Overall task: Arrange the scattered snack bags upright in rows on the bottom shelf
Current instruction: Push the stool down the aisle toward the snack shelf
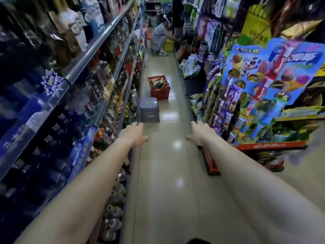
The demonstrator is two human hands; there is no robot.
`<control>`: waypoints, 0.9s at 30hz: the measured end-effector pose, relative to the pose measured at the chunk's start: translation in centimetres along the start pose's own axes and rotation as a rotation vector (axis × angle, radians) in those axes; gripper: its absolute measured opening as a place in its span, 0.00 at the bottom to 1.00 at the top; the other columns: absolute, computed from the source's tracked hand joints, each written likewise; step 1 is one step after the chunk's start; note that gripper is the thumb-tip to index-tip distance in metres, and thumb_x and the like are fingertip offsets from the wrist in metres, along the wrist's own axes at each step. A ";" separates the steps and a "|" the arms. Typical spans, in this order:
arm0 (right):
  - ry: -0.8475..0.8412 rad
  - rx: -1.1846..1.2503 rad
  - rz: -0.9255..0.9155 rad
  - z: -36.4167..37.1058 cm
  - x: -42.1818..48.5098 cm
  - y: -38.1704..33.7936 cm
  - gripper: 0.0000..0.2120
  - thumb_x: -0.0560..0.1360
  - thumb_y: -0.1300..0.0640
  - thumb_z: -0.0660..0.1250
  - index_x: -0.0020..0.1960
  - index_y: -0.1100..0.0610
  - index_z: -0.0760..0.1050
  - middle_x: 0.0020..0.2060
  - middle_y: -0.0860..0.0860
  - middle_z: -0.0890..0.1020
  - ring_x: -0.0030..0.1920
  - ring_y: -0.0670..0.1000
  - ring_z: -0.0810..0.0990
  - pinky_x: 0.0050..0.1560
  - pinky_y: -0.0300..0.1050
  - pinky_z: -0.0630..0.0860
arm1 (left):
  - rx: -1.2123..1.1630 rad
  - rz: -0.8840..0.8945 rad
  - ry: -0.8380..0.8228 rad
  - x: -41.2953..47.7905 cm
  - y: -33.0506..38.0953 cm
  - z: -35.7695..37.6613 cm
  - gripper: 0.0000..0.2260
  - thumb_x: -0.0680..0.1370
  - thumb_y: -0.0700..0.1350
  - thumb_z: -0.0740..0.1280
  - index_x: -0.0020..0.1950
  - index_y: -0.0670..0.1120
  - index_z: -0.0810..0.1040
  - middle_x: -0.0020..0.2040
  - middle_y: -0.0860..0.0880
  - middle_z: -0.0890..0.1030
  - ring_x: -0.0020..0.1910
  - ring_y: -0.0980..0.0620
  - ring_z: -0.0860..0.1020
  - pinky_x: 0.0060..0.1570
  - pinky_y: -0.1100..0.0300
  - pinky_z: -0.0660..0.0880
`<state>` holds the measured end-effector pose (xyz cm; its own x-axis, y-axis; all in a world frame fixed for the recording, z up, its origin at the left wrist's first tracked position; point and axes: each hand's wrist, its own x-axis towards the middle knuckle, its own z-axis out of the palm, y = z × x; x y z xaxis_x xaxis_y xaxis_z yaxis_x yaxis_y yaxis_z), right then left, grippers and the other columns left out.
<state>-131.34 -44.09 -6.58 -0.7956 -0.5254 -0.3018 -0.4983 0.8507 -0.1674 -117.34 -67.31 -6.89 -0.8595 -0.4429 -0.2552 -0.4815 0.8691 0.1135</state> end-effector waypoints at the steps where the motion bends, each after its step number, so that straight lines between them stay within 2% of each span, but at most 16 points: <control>1: 0.000 0.000 0.000 -0.6 2.5 -0.3 0.35 0.73 0.42 0.66 0.75 0.54 0.61 0.70 0.59 0.68 0.69 0.62 0.67 0.65 0.58 0.70 | -0.001 -0.001 0.000 2.5 -0.2 -0.6 0.32 0.77 0.60 0.64 0.77 0.48 0.61 0.74 0.44 0.67 0.70 0.42 0.69 0.63 0.45 0.72; 6: -0.022 -0.006 0.009 -2.8 16.0 -0.8 0.33 0.74 0.43 0.65 0.75 0.54 0.61 0.70 0.58 0.67 0.70 0.61 0.66 0.64 0.59 0.70 | 0.018 -0.003 -0.011 15.9 -1.2 -2.5 0.32 0.77 0.60 0.64 0.77 0.50 0.61 0.74 0.45 0.67 0.71 0.43 0.69 0.63 0.44 0.72; 13: -0.068 0.000 0.000 -7.5 35.4 -0.4 0.30 0.74 0.44 0.65 0.72 0.54 0.64 0.68 0.58 0.69 0.68 0.61 0.68 0.63 0.58 0.70 | -0.007 -0.035 -0.050 34.5 -1.8 -6.2 0.27 0.76 0.58 0.65 0.73 0.50 0.66 0.67 0.45 0.72 0.63 0.44 0.74 0.55 0.49 0.74; 17: -0.061 0.009 -0.004 -11.3 45.1 -0.6 0.29 0.73 0.44 0.65 0.70 0.55 0.65 0.67 0.58 0.70 0.67 0.62 0.69 0.61 0.57 0.70 | -0.044 -0.044 -0.074 44.8 -1.8 -9.4 0.29 0.75 0.59 0.65 0.74 0.49 0.65 0.68 0.44 0.71 0.65 0.42 0.73 0.59 0.48 0.74; 22: -0.065 0.020 0.010 -14.1 56.9 -1.5 0.31 0.74 0.44 0.65 0.73 0.54 0.63 0.69 0.57 0.70 0.68 0.61 0.69 0.60 0.56 0.70 | -0.060 0.000 -0.079 57.5 -2.7 -11.4 0.29 0.75 0.59 0.64 0.74 0.50 0.64 0.69 0.46 0.71 0.66 0.43 0.72 0.60 0.47 0.73; 27: -0.089 0.049 0.076 -14.6 68.7 -1.5 0.34 0.74 0.44 0.65 0.76 0.55 0.61 0.73 0.58 0.66 0.71 0.61 0.66 0.65 0.55 0.68 | -0.003 0.059 -0.118 71.6 -4.4 -12.2 0.28 0.77 0.58 0.62 0.73 0.48 0.64 0.70 0.44 0.69 0.68 0.41 0.70 0.62 0.45 0.72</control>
<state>-190.28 -81.72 -13.38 -0.7954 -0.4576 -0.3974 -0.4186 0.8890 -0.1857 -178.91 -105.53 -13.91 -0.8602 -0.3617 -0.3594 -0.4312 0.8922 0.1341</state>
